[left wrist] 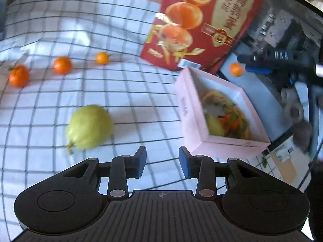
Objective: Organize fruits
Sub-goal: 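Lower the mandarin into the pink box and open the right gripper, then move the right gripper to the green pear and close on it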
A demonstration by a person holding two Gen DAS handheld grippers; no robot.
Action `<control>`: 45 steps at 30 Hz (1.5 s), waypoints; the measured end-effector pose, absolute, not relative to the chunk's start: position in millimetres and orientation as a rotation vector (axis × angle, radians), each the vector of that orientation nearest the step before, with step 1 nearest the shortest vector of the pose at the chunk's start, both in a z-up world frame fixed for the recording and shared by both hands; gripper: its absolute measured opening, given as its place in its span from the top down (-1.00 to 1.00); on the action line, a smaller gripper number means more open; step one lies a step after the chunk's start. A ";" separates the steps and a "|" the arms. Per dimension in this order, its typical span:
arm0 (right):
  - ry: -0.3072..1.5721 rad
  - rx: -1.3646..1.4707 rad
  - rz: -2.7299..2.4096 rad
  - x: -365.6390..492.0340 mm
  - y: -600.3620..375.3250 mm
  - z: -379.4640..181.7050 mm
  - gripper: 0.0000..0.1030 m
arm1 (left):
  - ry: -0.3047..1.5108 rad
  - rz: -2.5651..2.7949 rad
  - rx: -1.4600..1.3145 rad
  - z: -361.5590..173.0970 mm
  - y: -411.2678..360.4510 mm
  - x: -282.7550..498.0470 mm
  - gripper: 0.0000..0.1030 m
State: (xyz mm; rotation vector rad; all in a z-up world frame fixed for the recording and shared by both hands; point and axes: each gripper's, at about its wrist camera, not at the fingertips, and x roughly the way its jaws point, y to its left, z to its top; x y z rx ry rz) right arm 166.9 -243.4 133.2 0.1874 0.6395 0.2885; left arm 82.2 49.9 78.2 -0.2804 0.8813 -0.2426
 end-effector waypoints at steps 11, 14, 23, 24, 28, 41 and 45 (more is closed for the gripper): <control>0.669 0.164 0.303 166.8 -218.3 131.3 -0.09 | 0.851 0.066 -0.342 64.8 106.1 63.9 0.23; 0.650 0.050 0.325 149.4 -189.7 123.6 -0.09 | 0.849 0.105 -0.351 62.8 117.8 58.7 0.23; 0.632 -0.243 0.616 102.6 -73.1 88.7 -0.21 | 0.810 0.164 -0.393 67.2 150.6 46.1 0.23; 0.611 -0.295 0.646 96.5 -58.8 84.4 -0.21 | 0.805 0.178 -0.398 68.3 155.8 44.1 0.23; 0.498 -0.521 0.724 75.4 -13.1 69.4 -0.21 | 0.797 0.227 -0.415 68.9 175.7 36.4 0.23; 0.415 -0.769 0.758 76.8 48.5 32.9 -0.13 | 0.818 0.243 -0.468 57.5 194.8 29.7 0.23; 0.479 -0.642 0.734 96.6 33.2 42.7 0.07 | 0.830 0.226 -0.461 55.5 191.4 34.8 0.23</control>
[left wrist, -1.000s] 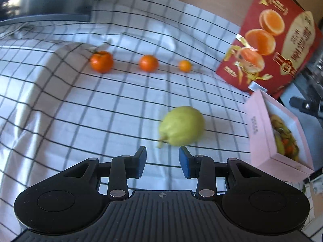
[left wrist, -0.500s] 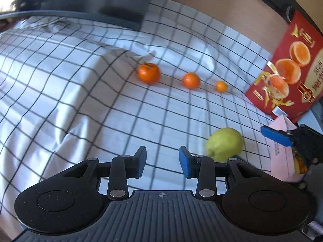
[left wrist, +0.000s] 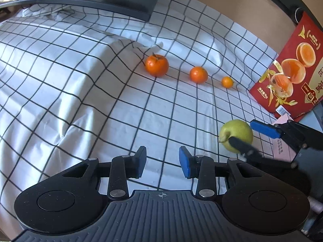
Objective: Organize fruits
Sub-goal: 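Move the right gripper to the green pear and close on it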
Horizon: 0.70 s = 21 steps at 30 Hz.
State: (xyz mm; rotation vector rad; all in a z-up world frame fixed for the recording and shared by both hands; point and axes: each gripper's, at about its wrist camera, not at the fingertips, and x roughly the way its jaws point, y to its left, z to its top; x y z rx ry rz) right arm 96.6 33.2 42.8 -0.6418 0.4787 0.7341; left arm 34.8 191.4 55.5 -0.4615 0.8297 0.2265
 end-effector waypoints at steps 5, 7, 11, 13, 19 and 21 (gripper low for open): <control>0.573 -0.423 0.712 121.6 -1.9 57.8 0.08 | 0.843 0.178 -0.442 55.5 179.2 45.2 0.23; 0.580 -0.383 0.686 125.5 -14.0 62.5 0.07 | 0.847 0.154 -0.434 55.4 174.9 49.3 0.23; 0.604 -0.337 0.648 136.1 -33.5 65.9 0.08 | 0.850 0.087 -0.408 58.1 160.8 61.7 0.23; 0.632 -0.300 0.651 140.4 -41.5 66.2 0.08 | 0.833 0.027 -0.390 61.4 152.3 71.4 0.23; 0.656 -0.273 0.615 150.0 -46.4 63.1 0.07 | 0.816 -0.081 -0.382 65.2 129.1 105.5 0.23; 0.665 -0.264 0.618 152.4 -44.8 61.8 0.07 | 0.821 -0.086 -0.356 64.2 123.0 109.5 0.23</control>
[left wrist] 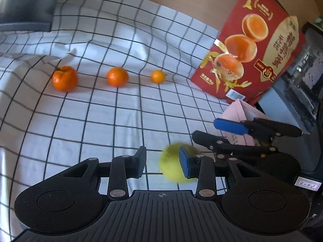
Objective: Organize fruits
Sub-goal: 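Move the right gripper to the green pear and close on it, then lift the green pear with the right gripper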
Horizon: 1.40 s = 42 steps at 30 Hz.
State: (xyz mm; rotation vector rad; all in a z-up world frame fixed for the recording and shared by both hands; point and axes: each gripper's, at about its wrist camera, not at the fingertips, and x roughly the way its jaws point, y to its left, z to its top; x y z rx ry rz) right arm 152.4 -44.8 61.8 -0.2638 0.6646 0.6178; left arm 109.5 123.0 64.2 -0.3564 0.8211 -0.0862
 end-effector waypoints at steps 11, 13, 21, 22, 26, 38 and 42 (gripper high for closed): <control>0.680 -0.151 0.610 116.8 -79.6 93.7 0.00 | 0.829 -0.093 -0.373 58.6 128.2 109.9 0.23; 0.748 -0.072 0.639 102.7 -86.4 86.6 0.00 | 0.835 -0.084 -0.383 57.0 130.8 106.0 0.23; 0.809 0.017 0.600 83.3 -82.4 59.9 -0.08 | 0.859 -0.035 -0.401 52.2 140.3 89.0 0.23; 0.813 0.034 0.595 83.8 -84.3 58.9 -0.08 | 0.858 -0.030 -0.409 52.0 141.1 87.0 0.23; 0.808 0.026 0.572 80.9 -86.6 53.1 -0.08 | 0.862 -0.050 -0.425 54.4 136.2 82.5 0.23; 0.692 -0.086 0.739 35.1 -59.0 68.9 -0.09 | 0.866 -0.214 -0.356 73.0 105.3 72.6 0.23; 0.685 -0.090 0.781 28.0 -55.7 68.8 -0.09 | 0.867 -0.225 -0.364 74.1 105.2 67.8 0.23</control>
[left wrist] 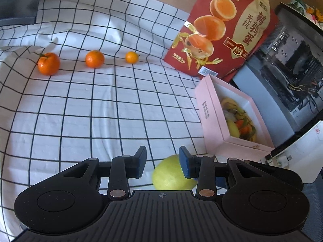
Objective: Organize fruits
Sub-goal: 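Lift the green pear with the right gripper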
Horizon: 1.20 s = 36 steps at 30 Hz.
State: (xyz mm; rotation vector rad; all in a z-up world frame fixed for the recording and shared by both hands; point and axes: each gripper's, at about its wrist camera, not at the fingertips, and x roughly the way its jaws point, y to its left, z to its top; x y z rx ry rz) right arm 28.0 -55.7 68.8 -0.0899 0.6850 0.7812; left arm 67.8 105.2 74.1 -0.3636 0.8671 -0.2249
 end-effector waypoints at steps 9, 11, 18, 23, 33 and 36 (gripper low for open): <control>0.649 -0.117 0.834 32.4 -39.7 65.2 -0.08 | 0.854 -0.118 -0.440 71.3 135.3 52.8 0.23; 0.687 -0.105 0.860 37.9 -32.7 61.7 -0.05 | 0.851 -0.098 -0.451 70.8 140.9 48.8 0.24; 0.785 -0.120 0.878 40.3 -17.0 39.4 -0.01 | 0.851 -0.040 -0.486 64.9 159.3 37.1 0.24; 0.770 -0.115 0.852 31.2 -30.9 49.1 -0.01 | 0.860 -0.045 -0.497 59.6 158.3 38.4 0.24; 0.829 0.200 0.557 56.7 -122.9 64.2 -0.10 | 0.879 -0.163 -0.454 59.8 123.4 60.5 0.24; 0.836 0.250 0.512 68.0 -123.9 56.6 -0.12 | 0.883 -0.175 -0.436 61.9 120.7 60.1 0.24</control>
